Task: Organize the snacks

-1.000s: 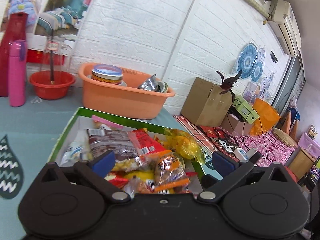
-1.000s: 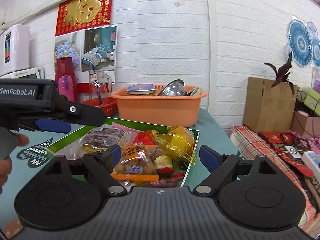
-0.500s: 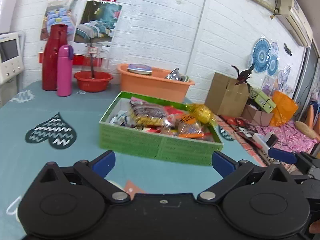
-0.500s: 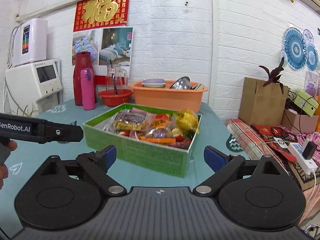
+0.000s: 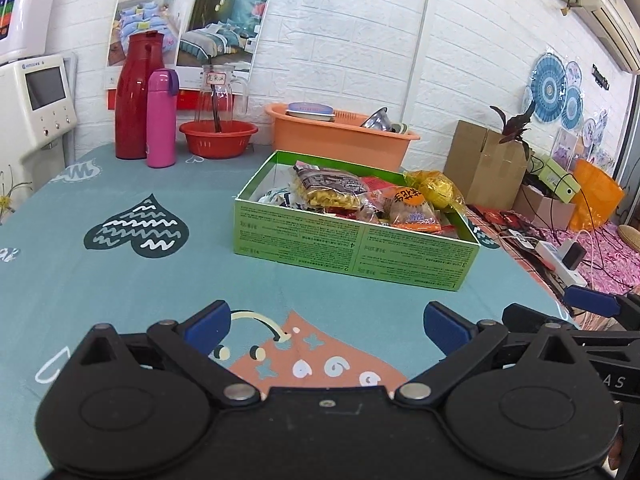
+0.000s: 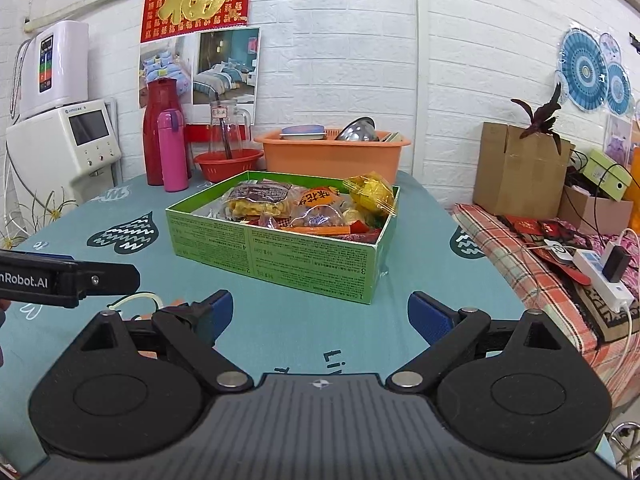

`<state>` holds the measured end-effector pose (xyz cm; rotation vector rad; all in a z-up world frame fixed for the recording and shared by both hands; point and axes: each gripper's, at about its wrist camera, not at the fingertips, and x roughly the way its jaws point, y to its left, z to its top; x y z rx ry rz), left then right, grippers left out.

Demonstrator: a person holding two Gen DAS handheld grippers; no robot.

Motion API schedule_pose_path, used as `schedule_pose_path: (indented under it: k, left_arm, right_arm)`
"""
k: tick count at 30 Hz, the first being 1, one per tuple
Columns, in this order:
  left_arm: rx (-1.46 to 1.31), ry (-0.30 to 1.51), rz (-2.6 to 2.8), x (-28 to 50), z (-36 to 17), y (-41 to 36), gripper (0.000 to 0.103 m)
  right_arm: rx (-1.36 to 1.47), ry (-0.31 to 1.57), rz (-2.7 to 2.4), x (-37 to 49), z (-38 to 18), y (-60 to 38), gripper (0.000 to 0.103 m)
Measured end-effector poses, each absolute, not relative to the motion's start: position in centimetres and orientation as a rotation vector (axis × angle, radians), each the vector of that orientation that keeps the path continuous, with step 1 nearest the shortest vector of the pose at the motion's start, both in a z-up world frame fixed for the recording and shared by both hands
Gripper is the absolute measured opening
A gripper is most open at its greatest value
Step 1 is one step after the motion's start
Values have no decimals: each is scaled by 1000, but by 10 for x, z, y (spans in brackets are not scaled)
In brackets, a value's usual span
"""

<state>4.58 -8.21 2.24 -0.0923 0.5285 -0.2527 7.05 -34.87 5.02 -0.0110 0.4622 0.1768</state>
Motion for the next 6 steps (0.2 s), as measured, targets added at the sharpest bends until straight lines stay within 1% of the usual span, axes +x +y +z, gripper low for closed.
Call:
schedule_pose_path:
  k: [6]
  left_arm:
    - [-85, 533, -241, 45, 22, -83, 103]
  right_arm:
    - [-2, 469, 174, 72, 47, -351, 103]
